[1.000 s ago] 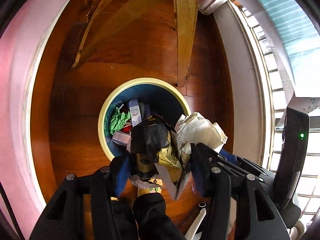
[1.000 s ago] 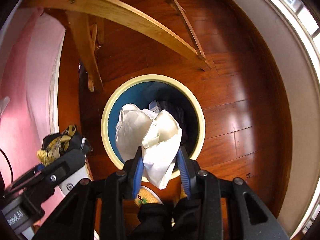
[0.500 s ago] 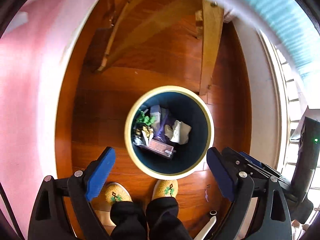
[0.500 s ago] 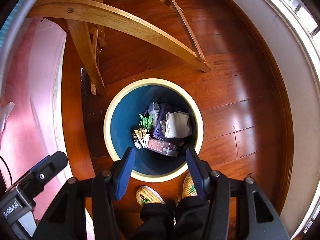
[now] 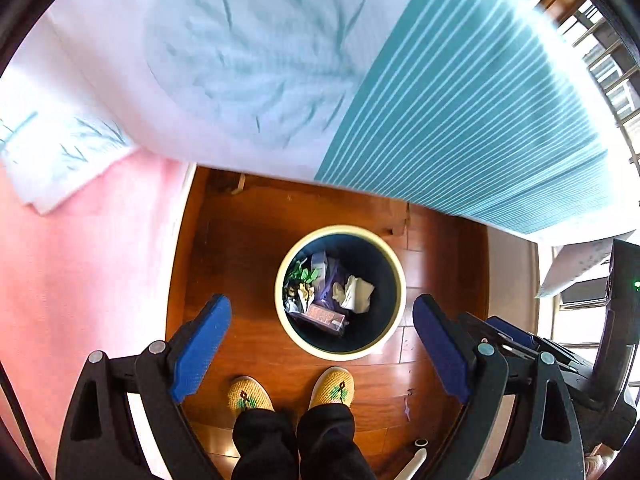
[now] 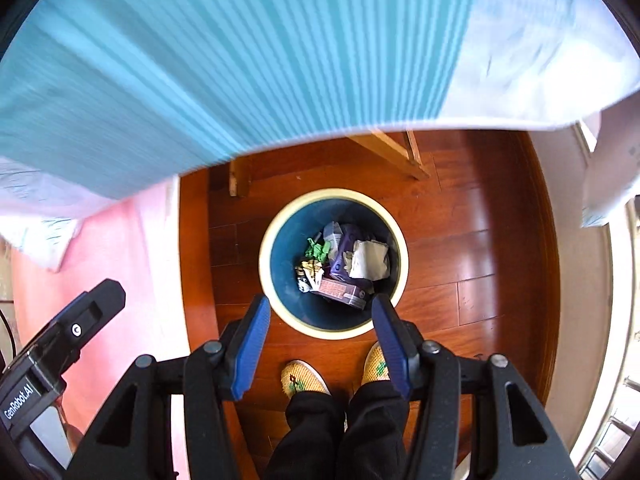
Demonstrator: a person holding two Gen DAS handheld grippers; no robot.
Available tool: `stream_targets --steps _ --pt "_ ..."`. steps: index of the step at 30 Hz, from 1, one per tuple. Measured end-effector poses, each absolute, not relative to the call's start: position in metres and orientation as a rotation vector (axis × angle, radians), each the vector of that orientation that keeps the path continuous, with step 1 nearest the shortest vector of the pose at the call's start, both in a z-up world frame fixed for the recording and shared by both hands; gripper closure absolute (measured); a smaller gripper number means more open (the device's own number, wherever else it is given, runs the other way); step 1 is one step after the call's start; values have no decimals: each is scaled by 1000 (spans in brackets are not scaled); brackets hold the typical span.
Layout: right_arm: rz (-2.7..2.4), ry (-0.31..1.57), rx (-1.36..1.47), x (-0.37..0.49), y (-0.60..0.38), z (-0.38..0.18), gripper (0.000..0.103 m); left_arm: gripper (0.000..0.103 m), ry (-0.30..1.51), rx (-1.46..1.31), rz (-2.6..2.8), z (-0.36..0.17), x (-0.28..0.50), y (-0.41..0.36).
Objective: Collect trash
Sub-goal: 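Raise both tools from the bin back toward the table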
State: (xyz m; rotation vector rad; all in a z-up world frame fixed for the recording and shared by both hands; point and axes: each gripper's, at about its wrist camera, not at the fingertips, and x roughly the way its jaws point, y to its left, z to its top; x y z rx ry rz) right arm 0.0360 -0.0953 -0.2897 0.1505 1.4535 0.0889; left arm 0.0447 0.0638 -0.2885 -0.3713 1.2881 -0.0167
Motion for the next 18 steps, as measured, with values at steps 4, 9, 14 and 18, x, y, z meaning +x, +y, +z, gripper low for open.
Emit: stream_targets --steps 4,9,14,18 --pt "110 1420 137 31 -88 -245 49 12 1231 -369 -39 -240 35 69" --pt "138 1373 121 25 -77 -188 49 12 1158 -318 -64 -180 25 73" --pt "157 1313 102 20 -64 -133 49 12 1112 -252 -108 -124 20 78" --pt "169 1239 79 19 -52 -88 49 12 1023 -232 -108 -79 17 88"
